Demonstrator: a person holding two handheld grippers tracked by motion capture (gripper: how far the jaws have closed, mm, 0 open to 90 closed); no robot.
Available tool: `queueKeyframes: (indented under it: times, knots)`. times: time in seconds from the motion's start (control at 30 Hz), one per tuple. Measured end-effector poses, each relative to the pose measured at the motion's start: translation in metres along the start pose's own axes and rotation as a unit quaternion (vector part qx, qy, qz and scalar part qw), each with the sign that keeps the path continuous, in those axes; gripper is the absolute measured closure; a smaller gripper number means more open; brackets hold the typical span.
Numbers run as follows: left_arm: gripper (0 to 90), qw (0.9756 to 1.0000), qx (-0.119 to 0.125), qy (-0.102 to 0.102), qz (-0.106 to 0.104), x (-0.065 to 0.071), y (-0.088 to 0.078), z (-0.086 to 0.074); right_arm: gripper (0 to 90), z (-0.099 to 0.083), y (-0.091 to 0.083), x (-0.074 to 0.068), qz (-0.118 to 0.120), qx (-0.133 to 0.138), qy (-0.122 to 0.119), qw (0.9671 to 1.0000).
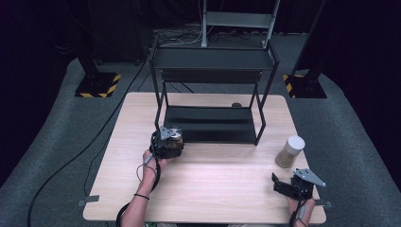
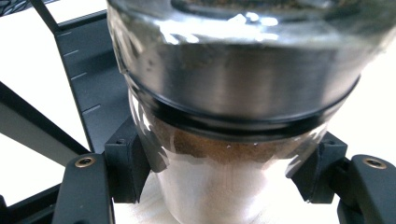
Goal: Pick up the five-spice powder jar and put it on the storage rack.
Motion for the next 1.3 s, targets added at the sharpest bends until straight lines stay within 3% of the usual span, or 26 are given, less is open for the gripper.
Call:
queueKeyframes:
  times: [1.3]
  knots:
    - [31.5, 1.0000, 0.000, -0.002, -0.002, -0.004, 0.015, 0.018, 0.7, 0.000, 0.000, 0.000, -0.001, 0.000, -0.001, 1.0000]
Point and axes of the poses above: each handheld gripper's, and its own axes: y roughly forward along the jaws, z roughly out of its top, x roughly to its right, the point moved 1 cm from there along y, roughly forward along the jaws, and after that the axes turned 5 degrees about -z, right-handed, at the moved point
